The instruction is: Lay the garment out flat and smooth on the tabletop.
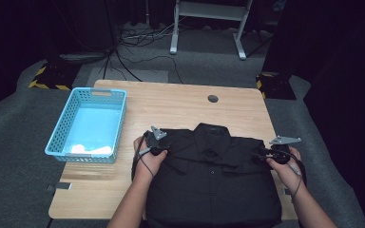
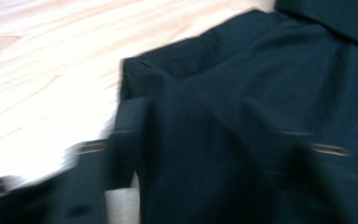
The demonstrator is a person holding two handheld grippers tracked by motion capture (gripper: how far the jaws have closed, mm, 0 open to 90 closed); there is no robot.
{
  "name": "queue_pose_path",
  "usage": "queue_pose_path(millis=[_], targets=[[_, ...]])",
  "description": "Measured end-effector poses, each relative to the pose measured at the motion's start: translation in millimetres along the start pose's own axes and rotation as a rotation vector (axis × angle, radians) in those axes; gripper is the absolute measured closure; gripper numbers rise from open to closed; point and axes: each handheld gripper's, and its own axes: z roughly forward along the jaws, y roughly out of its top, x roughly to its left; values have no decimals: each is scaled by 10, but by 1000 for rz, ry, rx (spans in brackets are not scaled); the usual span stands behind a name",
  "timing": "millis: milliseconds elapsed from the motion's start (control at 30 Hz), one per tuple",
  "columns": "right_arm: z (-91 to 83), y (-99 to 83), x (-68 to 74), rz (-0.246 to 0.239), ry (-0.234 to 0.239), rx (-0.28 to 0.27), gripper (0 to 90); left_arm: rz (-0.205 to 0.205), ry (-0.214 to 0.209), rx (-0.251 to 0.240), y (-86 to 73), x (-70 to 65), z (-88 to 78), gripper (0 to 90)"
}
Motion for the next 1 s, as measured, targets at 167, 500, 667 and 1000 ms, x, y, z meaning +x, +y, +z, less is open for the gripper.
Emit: queue_pose_path(millis=[167, 500, 667, 1000], targets=[[-176, 8, 36, -30, 9, -11, 854, -39, -25, -48, -12, -18, -169, 816], [-650, -128, 177, -55, 51, -111, 856, 1, -97, -135, -158, -182, -568, 803], [-810, -261, 250, -62, 74, -125, 856, 37, -126, -123, -256, -293, -736, 803], [-933, -520, 391, -83, 119, -89, 855, 65, -146, -83, -452, -409, -923, 783]])
